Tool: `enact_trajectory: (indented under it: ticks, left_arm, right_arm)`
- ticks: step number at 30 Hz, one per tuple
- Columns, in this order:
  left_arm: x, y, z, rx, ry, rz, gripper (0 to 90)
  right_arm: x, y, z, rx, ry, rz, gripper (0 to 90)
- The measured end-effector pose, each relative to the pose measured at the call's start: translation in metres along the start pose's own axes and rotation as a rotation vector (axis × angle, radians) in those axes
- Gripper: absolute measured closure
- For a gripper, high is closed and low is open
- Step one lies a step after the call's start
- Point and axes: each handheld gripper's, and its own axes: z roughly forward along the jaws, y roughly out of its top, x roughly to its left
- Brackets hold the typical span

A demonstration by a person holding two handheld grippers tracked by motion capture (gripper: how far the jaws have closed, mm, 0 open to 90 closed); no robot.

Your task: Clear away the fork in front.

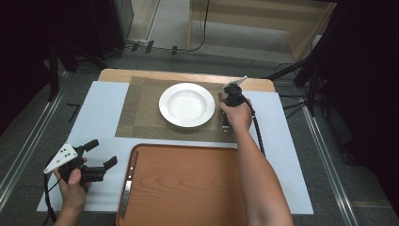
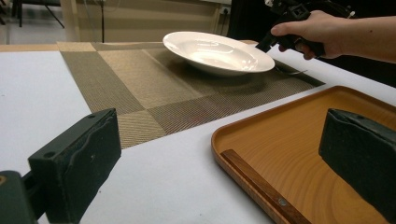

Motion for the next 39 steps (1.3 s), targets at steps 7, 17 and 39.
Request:
enact_trajectory:
  ticks: [7,17,39]
  left_arm:
    - [0.0,0.0,0.0,0.0,0.001,0.0,0.0]
    - [-0.001,0.0,0.001,0.004,0.005,0.004,0.0]
    - [-0.001,0.0,0.002,0.006,0.002,0.003,0.0]
  right_arm:
    - [-0.006,-0.004,-0.002,0.015,-0.003,-0.057,73.6]
    - [0.003,-0.001,0.0,0.028,-0.046,-0.125,70.1]
    - [0.006,0.004,0.001,0.064,-0.077,-0.137,76.2]
